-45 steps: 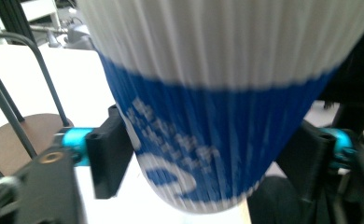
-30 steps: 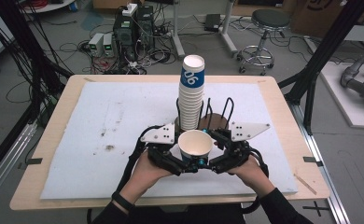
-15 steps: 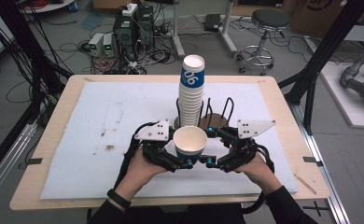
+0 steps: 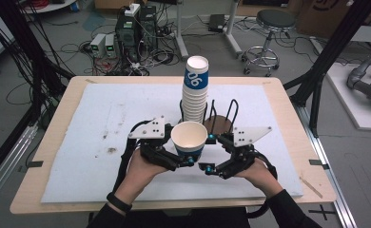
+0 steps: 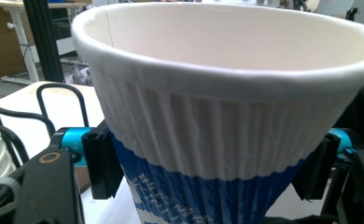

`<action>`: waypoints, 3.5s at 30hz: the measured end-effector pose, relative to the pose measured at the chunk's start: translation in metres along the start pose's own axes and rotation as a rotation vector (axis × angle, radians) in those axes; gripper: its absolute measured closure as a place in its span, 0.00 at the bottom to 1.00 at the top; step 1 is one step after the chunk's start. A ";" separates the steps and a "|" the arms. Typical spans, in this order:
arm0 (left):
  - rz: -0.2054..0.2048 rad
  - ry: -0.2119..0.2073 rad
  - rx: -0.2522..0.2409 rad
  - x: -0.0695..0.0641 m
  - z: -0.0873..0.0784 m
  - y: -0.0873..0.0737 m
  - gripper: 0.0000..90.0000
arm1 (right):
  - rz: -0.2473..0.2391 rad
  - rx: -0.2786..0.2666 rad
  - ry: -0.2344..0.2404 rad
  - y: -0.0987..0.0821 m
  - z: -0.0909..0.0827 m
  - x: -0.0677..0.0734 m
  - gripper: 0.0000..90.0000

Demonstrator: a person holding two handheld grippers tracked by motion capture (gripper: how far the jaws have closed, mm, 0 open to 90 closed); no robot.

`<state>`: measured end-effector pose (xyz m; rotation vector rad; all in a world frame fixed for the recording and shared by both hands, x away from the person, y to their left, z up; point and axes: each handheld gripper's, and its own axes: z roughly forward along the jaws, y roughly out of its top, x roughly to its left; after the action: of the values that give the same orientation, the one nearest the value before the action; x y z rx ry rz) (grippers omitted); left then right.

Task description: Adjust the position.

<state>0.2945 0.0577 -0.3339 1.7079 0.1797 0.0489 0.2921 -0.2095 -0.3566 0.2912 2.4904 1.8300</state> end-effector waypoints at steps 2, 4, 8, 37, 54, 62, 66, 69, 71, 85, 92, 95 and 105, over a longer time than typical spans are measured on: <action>0.001 -0.002 0.006 -0.001 0.002 0.000 0.29 | 0.000 -0.007 0.004 -0.002 0.005 0.002 0.21; 0.001 -0.001 0.012 -0.002 0.004 -0.001 0.29 | 0.004 -0.009 0.012 -0.002 0.009 0.004 0.22; 0.000 -0.013 0.018 -0.003 0.007 -0.002 0.29 | 0.004 -0.004 0.015 -0.003 0.016 0.007 0.22; 0.023 0.005 -0.023 -0.007 0.003 0.006 0.26 | -0.002 -0.009 0.009 -0.008 0.023 0.007 0.34; 0.018 -0.004 -0.012 -0.006 0.007 0.002 0.25 | 0.011 -0.079 0.002 -0.003 0.018 0.008 0.30; 0.001 -0.014 -0.043 -0.006 0.004 0.004 0.21 | 0.006 -0.070 0.015 -0.004 0.019 0.009 0.31; 0.005 -0.010 -0.047 -0.006 0.004 0.004 0.21 | 0.010 -0.071 0.019 -0.004 0.020 0.008 0.31; 0.011 -0.004 -0.047 -0.007 0.005 0.005 0.21 | 0.007 -0.075 0.021 -0.004 0.020 0.008 0.31; 0.015 -0.002 -0.045 -0.008 0.005 0.006 0.21 | 0.011 -0.078 0.024 -0.004 0.020 0.008 0.31; 0.055 0.041 -0.032 -0.007 -0.004 0.010 0.24 | 0.006 -0.069 -0.002 -0.004 0.015 0.006 0.24; 0.062 0.079 -0.020 0.000 -0.017 0.008 0.24 | 0.012 -0.080 -0.047 -0.003 0.000 -0.002 0.23; 0.059 0.089 -0.019 0.003 -0.020 0.006 0.24 | 0.015 -0.085 -0.078 -0.003 -0.006 -0.006 0.23; 0.056 0.155 0.017 0.016 -0.034 -0.003 0.24 | 0.068 -0.094 -0.253 -0.006 -0.037 -0.025 0.23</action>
<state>0.3058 0.0940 -0.3328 1.7264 0.2476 0.2226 0.3106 -0.2499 -0.3529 0.5709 2.2451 1.8000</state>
